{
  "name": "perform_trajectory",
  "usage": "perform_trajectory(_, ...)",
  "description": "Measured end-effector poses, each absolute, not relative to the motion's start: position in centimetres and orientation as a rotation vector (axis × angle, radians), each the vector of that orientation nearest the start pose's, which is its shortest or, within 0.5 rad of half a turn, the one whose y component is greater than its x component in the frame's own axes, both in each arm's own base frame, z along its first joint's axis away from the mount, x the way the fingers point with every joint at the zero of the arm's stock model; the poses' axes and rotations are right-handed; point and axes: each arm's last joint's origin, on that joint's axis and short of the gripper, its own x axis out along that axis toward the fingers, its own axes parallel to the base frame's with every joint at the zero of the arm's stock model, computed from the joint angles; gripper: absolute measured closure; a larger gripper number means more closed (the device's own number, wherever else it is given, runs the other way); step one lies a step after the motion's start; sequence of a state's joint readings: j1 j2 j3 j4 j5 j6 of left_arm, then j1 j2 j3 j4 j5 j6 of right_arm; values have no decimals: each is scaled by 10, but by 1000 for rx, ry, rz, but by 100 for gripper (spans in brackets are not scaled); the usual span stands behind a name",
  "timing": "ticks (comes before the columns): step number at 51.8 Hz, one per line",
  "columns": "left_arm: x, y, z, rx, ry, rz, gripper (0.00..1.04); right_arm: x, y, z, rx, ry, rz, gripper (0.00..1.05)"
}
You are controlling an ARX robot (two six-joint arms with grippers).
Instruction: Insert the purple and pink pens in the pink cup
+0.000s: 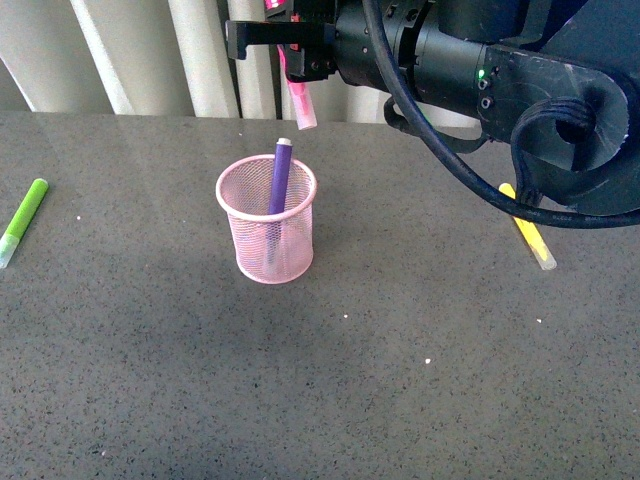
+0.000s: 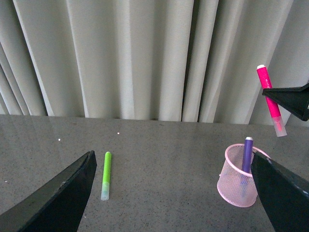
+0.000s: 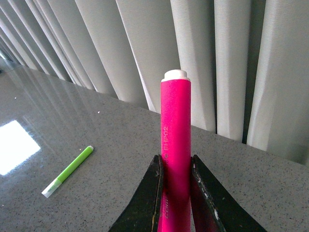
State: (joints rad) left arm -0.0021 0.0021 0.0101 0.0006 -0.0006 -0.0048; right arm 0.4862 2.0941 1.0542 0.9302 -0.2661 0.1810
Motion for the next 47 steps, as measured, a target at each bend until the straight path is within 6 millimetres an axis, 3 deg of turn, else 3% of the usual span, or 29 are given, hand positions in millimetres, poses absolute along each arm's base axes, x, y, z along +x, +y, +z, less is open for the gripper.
perform_trajectory(29,97,0,167,-5,-9,-2,7,383,225,115,164,286,806,94)
perform_trajectory(47,97,0,167,-5,-9,-2,7,382,227,103,166,307,823,94)
